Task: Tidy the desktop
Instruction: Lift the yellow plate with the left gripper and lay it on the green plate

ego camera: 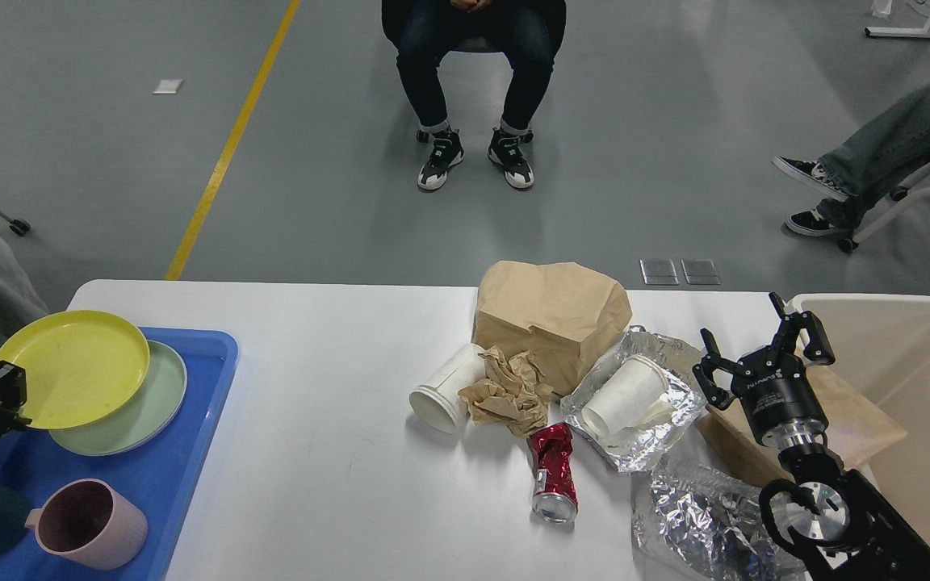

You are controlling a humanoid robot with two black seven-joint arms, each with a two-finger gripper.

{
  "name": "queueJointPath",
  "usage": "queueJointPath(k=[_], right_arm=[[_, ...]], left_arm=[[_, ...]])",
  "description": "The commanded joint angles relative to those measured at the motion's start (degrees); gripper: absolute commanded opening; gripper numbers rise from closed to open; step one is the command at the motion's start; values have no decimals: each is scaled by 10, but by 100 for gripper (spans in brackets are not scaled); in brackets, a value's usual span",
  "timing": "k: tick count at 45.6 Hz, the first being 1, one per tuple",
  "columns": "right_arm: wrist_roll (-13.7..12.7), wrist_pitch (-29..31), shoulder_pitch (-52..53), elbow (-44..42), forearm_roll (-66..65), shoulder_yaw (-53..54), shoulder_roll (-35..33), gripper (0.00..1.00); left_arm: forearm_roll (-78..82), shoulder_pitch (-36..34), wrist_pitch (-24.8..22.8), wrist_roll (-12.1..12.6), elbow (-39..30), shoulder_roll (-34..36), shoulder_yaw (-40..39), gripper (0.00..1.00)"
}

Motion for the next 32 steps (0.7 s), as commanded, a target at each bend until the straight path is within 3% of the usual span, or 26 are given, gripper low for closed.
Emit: queueJointPath(k=[1,16,20,32], right_arm=[[0,0,0,0,0,0,0,100],[0,-1,0,0,0,0,0,100],[0,-1,0,0,0,0,0,100],[0,-1,1,0,0,0,0,100]], left_arm=[[0,8,12,1,1,-22,-9,0],[0,28,32,-1,0,-39,-24,0],[0,28,31,0,0,-39,-31,4],[4,29,31,2,-8,-39,-35,57]])
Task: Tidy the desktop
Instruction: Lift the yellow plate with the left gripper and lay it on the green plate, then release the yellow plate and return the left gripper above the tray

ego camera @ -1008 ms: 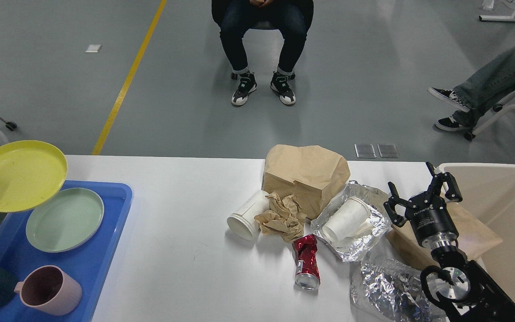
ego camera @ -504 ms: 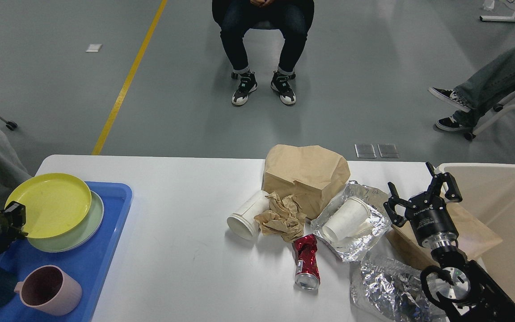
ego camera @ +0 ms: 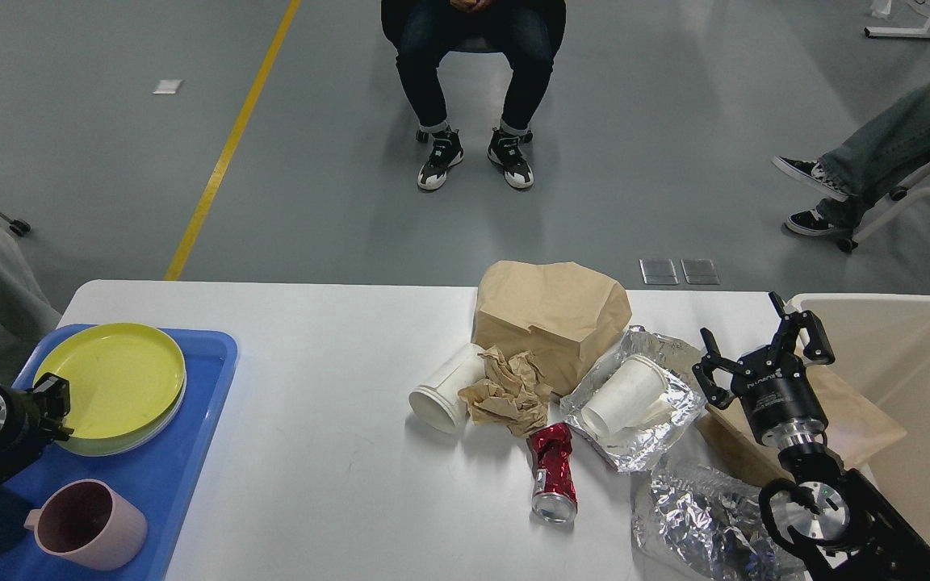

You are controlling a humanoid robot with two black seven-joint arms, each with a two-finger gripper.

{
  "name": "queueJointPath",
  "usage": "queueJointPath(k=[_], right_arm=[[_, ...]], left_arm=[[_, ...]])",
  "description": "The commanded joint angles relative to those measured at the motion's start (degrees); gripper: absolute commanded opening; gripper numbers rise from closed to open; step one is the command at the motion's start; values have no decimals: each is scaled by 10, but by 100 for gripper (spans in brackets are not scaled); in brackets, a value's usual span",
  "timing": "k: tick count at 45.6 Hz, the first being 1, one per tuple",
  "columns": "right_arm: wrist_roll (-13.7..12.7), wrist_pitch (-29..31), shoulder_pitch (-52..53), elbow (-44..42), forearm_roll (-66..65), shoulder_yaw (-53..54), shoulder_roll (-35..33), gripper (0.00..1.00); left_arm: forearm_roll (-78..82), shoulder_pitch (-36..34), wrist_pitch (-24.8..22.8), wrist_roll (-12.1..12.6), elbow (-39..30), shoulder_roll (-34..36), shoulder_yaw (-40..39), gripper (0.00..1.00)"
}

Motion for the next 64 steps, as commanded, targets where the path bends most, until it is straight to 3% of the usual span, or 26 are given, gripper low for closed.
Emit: queueJointPath(k=[1,6,12,14,17,22,27,32,36,41,47,49,50,54,64], right_arm=[[0,0,0,0,0,0,0,100],[0,0,0,0,0,0,0,100],[0,0,0,0,0,0,0,100],[0,0,0,0,0,0,0,100],[0,0,0,0,0,0,0,100],[0,0,0,0,0,0,0,100],[0,1,0,0,0,0,0,100],[0,0,0,0,0,0,0,100],[0,0,0,0,0,0,0,100],[0,0,-1,1,0,0,-1,100],[0,1,-1,0,0,0,0,100],[0,1,-1,0,0,0,0,100],[0,1,-1,0,0,0,0,100],[0,1,-1,0,0,0,0,100],[0,1,-1,0,0,0,-1,100]], left_arm=[[1,1,0,1,-1,0,0,61],[2,-3,-5,2,-1,3,0,83],[11,-38,-11,1,-1,18,-21,95],[14,-53,-11,-10,2,43,-57,95],[18,-49,-9,-12,7,80,-136,95],[30,33,-10,-12,11,87,-292,96],[48,88,-10,-12,20,82,-498,96],[54,189,-11,-21,21,51,-724,96],[55,245,-11,-50,21,10,-925,96],[74,308,-12,-116,20,-48,-1104,96],[91,336,-48,-185,-5,-101,-1164,96],[94,363,-66,-204,-38,-110,-1172,96],[101,394,-67,-218,-92,-112,-1177,96],[131,440,-55,-235,-185,-136,-1198,96],[204,454,-73,-237,-154,-200,-1287,96]])
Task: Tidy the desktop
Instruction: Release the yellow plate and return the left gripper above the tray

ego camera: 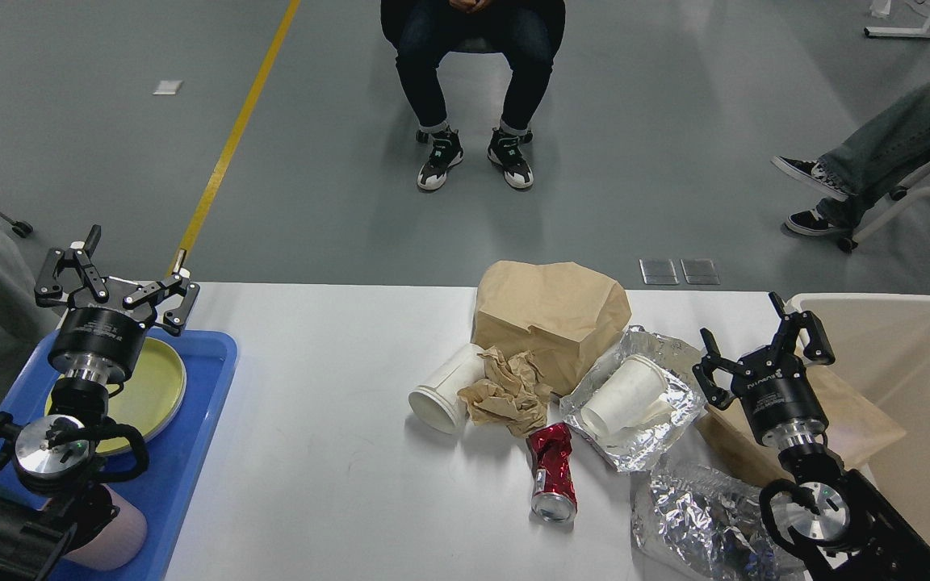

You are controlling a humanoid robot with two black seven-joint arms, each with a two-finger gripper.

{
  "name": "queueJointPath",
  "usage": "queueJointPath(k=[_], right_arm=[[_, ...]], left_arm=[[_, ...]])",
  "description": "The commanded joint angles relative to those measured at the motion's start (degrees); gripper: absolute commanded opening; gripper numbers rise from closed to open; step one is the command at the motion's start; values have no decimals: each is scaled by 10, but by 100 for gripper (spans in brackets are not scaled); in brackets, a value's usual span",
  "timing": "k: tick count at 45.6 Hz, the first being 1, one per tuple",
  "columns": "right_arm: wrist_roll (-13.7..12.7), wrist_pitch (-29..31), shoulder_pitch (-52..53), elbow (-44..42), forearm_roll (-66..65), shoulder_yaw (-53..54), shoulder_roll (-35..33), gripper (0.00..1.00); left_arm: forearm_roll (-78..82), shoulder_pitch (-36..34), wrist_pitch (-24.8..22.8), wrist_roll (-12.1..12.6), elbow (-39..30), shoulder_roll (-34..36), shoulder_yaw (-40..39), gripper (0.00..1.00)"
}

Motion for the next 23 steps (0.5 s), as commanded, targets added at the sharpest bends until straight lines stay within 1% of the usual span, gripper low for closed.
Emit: queueJointPath(k=[1,9,17,23], right_arm=[[0,0,0,0,0,0,0,100],[0,0,0,0,0,0,0,100],[0,-1,0,0,0,0,0,100],[0,0,0,1,0,0,0,100]], left_arm=[[27,3,-16,1,11,-31,-35,96],[27,-6,-21,-1,12,-27,-37,96],[23,-29,-20,-1,62,-33,-44,96],[28,-36,-20,-1,65,-32,-42,96]])
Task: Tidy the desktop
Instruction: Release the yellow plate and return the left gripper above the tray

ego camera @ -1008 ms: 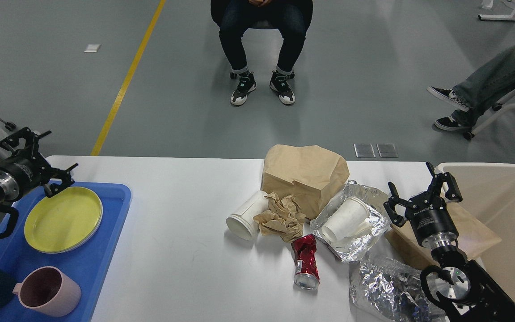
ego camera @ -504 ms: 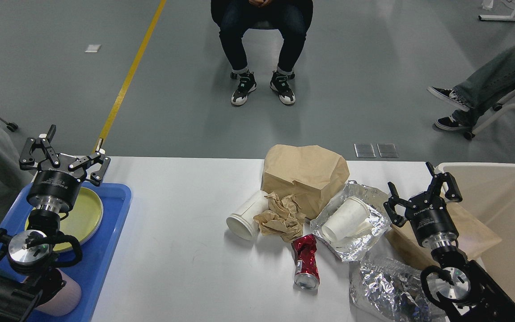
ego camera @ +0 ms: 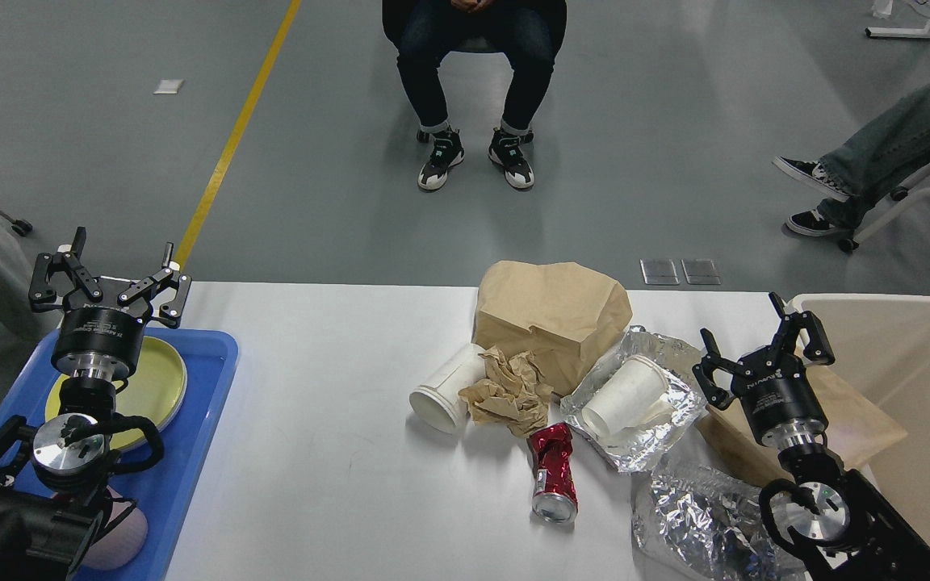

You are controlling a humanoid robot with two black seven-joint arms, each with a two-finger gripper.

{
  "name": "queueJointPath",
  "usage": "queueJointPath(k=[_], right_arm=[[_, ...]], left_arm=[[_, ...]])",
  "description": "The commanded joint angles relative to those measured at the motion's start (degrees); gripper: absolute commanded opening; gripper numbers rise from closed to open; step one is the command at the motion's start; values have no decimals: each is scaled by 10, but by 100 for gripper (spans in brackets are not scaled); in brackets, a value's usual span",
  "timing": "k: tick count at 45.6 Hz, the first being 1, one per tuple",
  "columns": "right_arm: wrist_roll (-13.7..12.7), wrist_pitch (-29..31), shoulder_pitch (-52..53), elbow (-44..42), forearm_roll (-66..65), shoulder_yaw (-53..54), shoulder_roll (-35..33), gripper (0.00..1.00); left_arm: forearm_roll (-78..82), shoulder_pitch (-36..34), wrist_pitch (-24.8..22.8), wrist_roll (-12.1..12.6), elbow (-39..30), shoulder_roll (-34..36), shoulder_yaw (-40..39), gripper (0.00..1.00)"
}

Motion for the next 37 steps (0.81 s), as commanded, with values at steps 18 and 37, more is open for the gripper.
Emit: queueJointPath(k=[18,37], right_arm=[[0,0,1,0,0,0,0,100],[0,0,1,0,0,0,0,100]], left_arm=[[9,19,-111,-1,87,-35,20,96],[20,18,-113,-37,91,-32,28,96]])
